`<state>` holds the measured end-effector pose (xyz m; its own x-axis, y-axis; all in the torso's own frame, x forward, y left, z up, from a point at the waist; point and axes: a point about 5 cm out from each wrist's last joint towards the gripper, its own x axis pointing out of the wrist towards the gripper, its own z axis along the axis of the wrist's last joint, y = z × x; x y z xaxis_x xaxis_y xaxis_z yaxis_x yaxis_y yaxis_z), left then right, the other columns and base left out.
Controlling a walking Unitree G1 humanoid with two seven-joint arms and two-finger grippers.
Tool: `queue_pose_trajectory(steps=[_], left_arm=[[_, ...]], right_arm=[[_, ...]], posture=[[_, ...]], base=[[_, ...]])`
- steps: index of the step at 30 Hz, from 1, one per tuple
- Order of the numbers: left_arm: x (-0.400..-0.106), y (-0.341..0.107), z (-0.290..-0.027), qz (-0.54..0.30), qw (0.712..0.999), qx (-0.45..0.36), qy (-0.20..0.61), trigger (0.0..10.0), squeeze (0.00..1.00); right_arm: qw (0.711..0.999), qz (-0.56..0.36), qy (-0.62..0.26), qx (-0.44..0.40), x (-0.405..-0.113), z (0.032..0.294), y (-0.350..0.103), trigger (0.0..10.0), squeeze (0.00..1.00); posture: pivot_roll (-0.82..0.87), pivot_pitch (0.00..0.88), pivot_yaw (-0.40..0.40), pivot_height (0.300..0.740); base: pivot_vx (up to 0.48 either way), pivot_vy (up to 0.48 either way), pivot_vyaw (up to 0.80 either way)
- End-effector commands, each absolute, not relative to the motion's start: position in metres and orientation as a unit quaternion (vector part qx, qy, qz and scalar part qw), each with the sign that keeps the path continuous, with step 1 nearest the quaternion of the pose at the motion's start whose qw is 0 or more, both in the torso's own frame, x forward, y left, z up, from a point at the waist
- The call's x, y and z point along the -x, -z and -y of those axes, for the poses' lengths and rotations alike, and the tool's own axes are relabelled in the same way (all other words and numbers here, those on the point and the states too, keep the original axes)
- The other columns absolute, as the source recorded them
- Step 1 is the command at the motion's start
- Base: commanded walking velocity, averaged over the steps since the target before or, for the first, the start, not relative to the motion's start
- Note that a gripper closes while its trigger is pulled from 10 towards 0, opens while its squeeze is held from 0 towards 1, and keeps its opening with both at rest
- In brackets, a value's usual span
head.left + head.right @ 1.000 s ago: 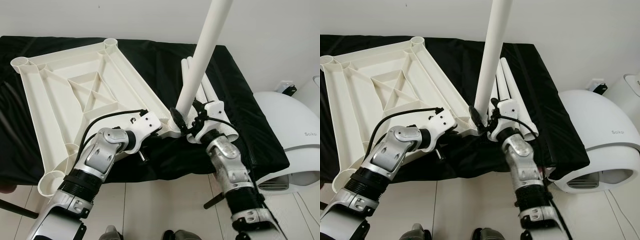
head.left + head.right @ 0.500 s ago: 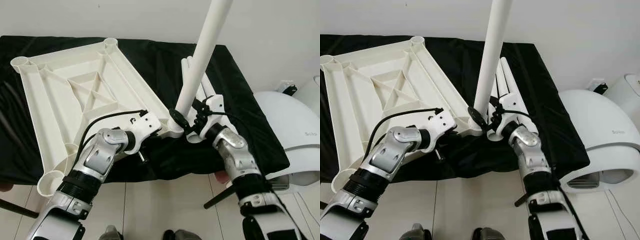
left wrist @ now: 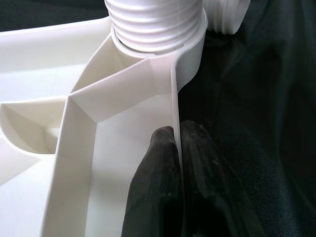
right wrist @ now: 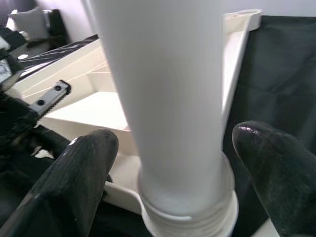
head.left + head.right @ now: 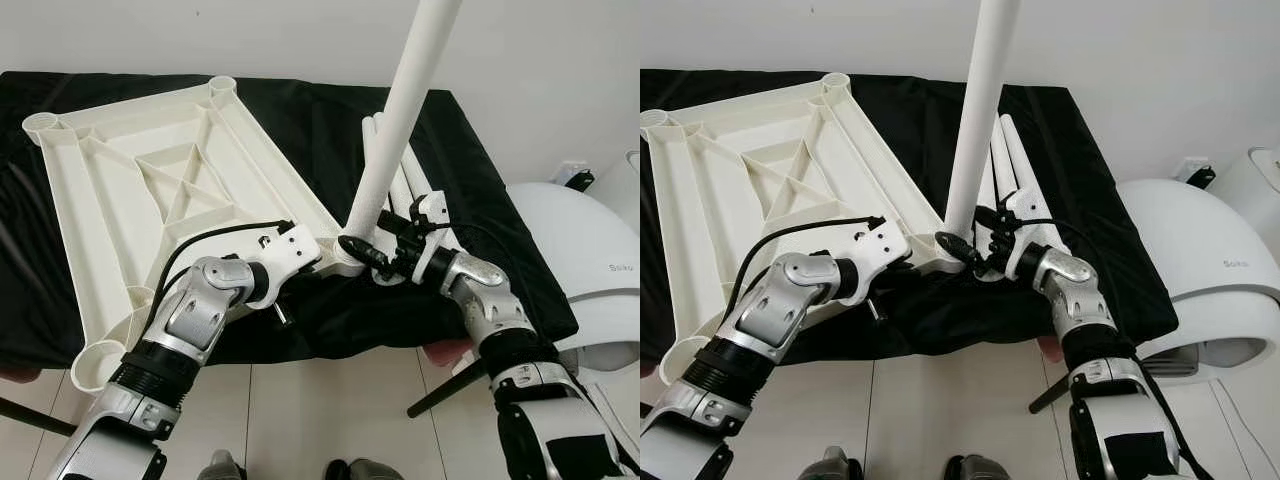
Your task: Building children table
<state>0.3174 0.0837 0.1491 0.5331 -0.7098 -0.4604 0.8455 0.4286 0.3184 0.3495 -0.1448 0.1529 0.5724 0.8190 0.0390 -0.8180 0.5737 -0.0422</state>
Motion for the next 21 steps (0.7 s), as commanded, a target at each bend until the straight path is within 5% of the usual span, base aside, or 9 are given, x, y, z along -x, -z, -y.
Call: queue_pose_trajectory(steps=[1, 2, 4, 5, 19, 20, 21], left_arm=[[-0.316, -0.148, -0.084, -0.126, 0.839, -0.28, 0.449, 10.0, 0.0], [-0.316, -0.148, -0.084, -0.126, 0.839, -0.28, 0.449, 10.0, 0.0], [-0.316, -0.148, -0.084, -0.126, 0.839, -0.28, 0.449, 10.0, 0.0], [-0.316, -0.148, -0.084, -0.126, 0.839, -0.28, 0.449, 10.0, 0.0], [-0.316, -0.15, -0.083, -0.125, 0.838, -0.28, 0.451, 10.0, 0.0], [-0.316, -0.149, -0.084, -0.125, 0.838, -0.28, 0.451, 10.0, 0.0], [-0.316, -0.149, -0.084, -0.125, 0.838, -0.28, 0.451, 10.0, 0.0]], right_arm=[[0.877, 0.021, -0.48, 0.008, -0.35, 0.143, -0.151, 8.6, 0.0], [0.875, 0.02, -0.484, 0.009, -0.35, 0.142, -0.15, 6.4, 0.0], [0.873, 0.021, -0.487, 0.01, -0.351, 0.141, -0.15, 6.4, 0.0], [0.872, 0.023, -0.488, 0.011, -0.351, 0.14, -0.15, 10.0, 0.0], [0.883, 0.049, -0.466, 0.027, -0.365, 0.135, -0.162, 10.0, 0.0], [0.882, 0.048, -0.468, 0.026, -0.365, 0.135, -0.162, 7.5, 0.0], [0.882, 0.048, -0.468, 0.026, -0.365, 0.135, -0.162, 7.5, 0.0]], posture=[[0.02, 0.037, -0.051, 0.74], [0.02, 0.033, -0.05, 0.74], [0.02, 0.033, -0.05, 0.74], [0.02, 0.032, -0.05, 0.74], [0.03, 0.035, -0.046, 0.74], [0.03, 0.038, -0.046, 0.74], [0.03, 0.038, -0.046, 0.74]], base=[[0.0, 0.0, 0.0], [0.0, 0.0, 0.0], [0.0, 0.0, 0.0], [0.0, 0.0, 0.0], [0.0, 0.0, 0.0], [0.0, 0.0, 0.0], [0.0, 0.0, 0.0]])
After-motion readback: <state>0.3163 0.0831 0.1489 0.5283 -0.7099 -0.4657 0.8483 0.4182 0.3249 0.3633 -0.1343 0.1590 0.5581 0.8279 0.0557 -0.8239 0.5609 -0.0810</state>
